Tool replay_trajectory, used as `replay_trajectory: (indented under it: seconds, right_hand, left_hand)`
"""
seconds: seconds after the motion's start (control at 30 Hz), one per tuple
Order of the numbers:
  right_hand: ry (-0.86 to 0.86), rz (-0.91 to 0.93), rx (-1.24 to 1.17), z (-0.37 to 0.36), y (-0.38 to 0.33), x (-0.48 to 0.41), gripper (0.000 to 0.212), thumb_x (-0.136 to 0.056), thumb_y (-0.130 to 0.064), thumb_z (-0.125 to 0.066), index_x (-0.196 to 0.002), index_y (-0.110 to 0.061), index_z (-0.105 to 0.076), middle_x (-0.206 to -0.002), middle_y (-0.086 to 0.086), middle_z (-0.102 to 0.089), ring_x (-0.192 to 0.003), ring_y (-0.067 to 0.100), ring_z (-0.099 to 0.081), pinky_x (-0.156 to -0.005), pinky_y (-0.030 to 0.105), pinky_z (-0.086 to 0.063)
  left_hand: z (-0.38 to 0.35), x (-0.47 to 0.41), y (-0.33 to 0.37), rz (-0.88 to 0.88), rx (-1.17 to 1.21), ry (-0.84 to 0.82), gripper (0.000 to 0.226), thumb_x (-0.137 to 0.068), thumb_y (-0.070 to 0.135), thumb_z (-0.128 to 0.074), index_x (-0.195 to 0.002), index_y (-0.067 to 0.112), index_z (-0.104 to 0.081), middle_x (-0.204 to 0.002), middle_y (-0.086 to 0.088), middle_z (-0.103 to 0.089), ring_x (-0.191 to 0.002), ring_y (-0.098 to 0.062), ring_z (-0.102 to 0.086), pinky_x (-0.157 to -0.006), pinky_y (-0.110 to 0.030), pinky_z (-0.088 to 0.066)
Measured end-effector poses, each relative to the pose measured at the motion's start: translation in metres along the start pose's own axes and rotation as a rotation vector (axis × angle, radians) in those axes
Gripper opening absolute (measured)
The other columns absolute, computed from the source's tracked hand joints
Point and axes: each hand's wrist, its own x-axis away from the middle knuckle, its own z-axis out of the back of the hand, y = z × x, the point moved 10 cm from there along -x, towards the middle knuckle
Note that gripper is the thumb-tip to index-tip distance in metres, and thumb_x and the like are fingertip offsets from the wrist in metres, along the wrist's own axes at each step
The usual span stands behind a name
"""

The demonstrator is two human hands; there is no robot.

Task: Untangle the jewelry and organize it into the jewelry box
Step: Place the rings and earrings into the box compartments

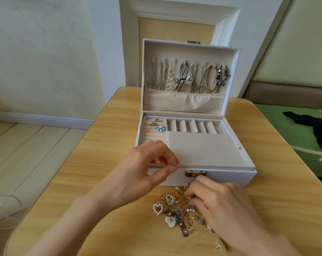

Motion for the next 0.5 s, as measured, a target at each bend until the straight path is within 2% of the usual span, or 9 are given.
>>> replay_trajectory:
  seconds: [0.1,0.17,0.27,0.33,0.4,0.5]
  right_hand:
    - [0.031,-0.026,-0.012,0.004,0.003,0.0,0.015,-0.065,-0.027,-0.074,-0.065,-0.028,-0.059,-0.065,-0.015,-0.054,-0.042,0.004,-0.046,-0.039,0.018,-0.032]
    - [0.035,-0.049,-0.064,0.006,0.007,0.0,0.013,-0.066,-0.031,-0.072,-0.065,-0.029,-0.059,-0.067,-0.016,-0.054,-0.044,0.002,-0.046,-0.041,0.016,-0.034]
    - [0.056,-0.087,-0.245,0.013,0.013,0.001,0.012,-0.071,-0.037,-0.069,-0.068,-0.03,-0.06,-0.077,-0.017,-0.054,-0.051,-0.001,-0.044,-0.049,0.009,-0.033]
    - [0.045,-0.126,-0.504,0.018,0.016,-0.001,0.01,-0.073,-0.036,-0.066,-0.068,-0.028,-0.062,-0.086,-0.015,-0.057,-0.059,0.002,-0.052,-0.054,0.008,-0.036]
    - [0.039,-0.19,-0.829,0.021,0.021,-0.004,0.009,-0.07,-0.027,-0.072,-0.068,-0.021,-0.066,-0.089,-0.008,-0.062,-0.072,0.01,-0.062,-0.059,0.016,-0.048]
    - [0.032,-0.339,-1.234,0.014,0.034,-0.004,0.012,-0.061,-0.012,-0.08,-0.065,-0.01,-0.069,-0.083,0.003,-0.068,-0.079,0.02,-0.067,-0.067,0.023,-0.053]
  left_hand:
    - [0.0,-0.001,0.0,-0.008,-0.017,0.001,0.014,-0.084,0.036,-0.055,-0.087,0.024,-0.063,-0.092,0.011,-0.066,-0.09,-0.006,-0.061,-0.074,-0.011,-0.043]
    - [0.0,-0.001,0.001,-0.016,-0.027,0.009,0.011,-0.085,0.032,-0.057,-0.087,0.023,-0.063,-0.092,0.012,-0.066,-0.09,-0.005,-0.06,-0.074,-0.011,-0.044]
    - [0.001,-0.001,0.003,-0.044,-0.078,0.038,0.005,-0.084,0.027,-0.06,-0.086,0.024,-0.062,-0.093,0.014,-0.065,-0.093,-0.008,-0.059,-0.077,-0.02,-0.047]
    - [-0.001,-0.002,0.008,-0.08,-0.136,0.052,0.005,-0.083,0.03,-0.059,-0.087,0.027,-0.06,-0.094,0.016,-0.064,-0.096,-0.01,-0.057,-0.079,-0.03,-0.047]
    - [-0.001,-0.002,0.012,-0.096,-0.132,0.058,0.007,-0.082,0.032,-0.06,-0.089,0.031,-0.059,-0.093,0.016,-0.063,-0.096,-0.01,-0.057,-0.08,-0.036,-0.047]
    - [-0.007,-0.001,0.019,-0.092,-0.045,0.039,0.012,-0.082,0.033,-0.059,-0.093,0.03,-0.062,-0.091,0.014,-0.062,-0.093,-0.009,-0.059,-0.081,-0.029,-0.046]
